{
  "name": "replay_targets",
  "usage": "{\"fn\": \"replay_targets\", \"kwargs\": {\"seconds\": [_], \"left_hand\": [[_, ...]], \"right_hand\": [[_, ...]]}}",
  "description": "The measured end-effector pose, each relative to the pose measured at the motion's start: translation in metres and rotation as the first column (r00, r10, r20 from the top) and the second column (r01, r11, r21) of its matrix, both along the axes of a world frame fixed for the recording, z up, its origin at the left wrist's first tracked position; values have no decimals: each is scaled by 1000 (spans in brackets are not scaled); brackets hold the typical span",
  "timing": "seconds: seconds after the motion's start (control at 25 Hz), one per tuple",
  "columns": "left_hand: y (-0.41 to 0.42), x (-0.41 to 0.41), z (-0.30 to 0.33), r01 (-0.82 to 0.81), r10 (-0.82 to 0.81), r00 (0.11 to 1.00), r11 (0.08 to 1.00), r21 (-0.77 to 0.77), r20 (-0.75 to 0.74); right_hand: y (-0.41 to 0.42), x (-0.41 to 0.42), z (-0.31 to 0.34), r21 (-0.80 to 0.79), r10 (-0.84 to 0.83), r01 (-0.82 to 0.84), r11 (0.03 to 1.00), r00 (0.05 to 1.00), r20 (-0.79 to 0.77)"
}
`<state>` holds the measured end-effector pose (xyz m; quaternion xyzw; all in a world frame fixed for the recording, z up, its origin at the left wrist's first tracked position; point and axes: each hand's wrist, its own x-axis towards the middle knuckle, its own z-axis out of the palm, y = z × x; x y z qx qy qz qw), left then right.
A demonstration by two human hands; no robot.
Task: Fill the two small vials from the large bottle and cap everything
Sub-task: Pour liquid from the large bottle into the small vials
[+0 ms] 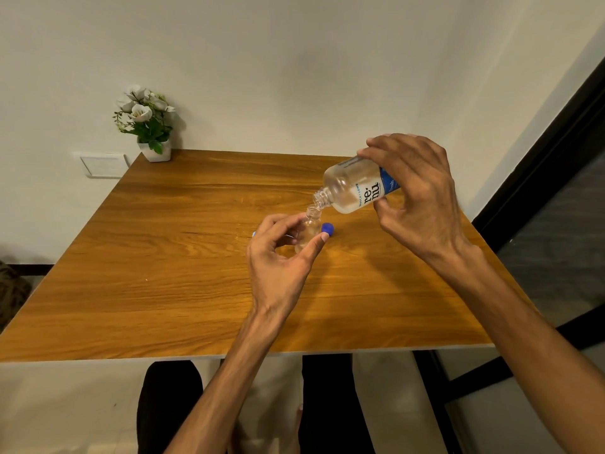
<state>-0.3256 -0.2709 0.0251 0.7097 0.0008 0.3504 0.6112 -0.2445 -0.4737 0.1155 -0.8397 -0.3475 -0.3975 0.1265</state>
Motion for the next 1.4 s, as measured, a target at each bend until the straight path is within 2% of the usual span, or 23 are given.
{"fn": "replay_targets", "kwargs": {"seconds": [1.4], "left_hand": [[1,1,-3,-9,9,1000,1000,9,1]], "right_hand": [[2,2,7,-47,32,-29,998,998,53]]}}
